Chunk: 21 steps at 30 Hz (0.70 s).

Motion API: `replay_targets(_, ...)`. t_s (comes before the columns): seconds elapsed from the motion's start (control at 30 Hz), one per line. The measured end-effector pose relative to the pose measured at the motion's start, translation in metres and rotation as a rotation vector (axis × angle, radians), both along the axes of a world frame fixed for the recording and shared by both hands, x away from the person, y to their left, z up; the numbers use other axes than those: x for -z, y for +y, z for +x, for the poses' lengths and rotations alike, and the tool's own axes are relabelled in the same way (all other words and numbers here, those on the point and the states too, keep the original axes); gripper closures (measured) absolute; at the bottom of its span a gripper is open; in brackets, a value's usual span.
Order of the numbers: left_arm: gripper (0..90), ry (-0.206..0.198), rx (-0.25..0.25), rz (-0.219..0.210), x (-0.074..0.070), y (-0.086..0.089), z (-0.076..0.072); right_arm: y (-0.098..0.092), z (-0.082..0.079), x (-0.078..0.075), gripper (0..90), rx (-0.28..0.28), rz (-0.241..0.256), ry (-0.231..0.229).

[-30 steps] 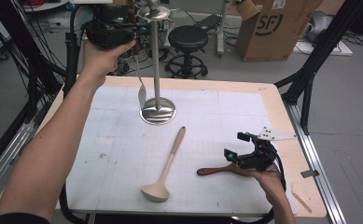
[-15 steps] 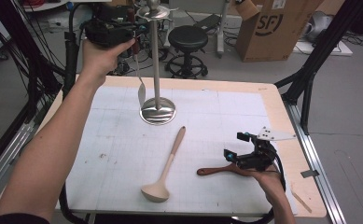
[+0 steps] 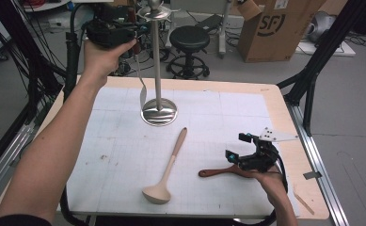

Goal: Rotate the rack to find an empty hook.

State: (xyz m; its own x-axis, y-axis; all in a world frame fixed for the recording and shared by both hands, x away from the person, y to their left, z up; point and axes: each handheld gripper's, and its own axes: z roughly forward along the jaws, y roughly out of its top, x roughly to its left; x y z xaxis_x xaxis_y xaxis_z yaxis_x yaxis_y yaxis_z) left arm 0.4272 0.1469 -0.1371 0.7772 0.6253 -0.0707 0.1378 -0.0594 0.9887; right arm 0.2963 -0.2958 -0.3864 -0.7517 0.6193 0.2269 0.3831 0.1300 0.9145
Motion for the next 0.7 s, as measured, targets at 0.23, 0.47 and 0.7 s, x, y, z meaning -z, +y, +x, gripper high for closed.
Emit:
replay_targets(0.23, 89.6, 0.000, -0.001, -0.001, 0.000, 0.006, 0.003, 0.000, 0.000, 0.000, 0.1, -0.001, 0.002, -0.001)
replay_targets(0.47, 89.6, 0.007, -0.029, -0.010, 0.000, 0.016, 0.009, -0.001, -0.001, -0.001, 0.1, 0.003, 0.008, -0.004)
replay_targets(0.7, 89.6, 0.010, -0.047, 0.000, -0.001, 0.021, 0.015, -0.002, 0.000, 0.000, 0.1, 0.003, 0.010, -0.001)
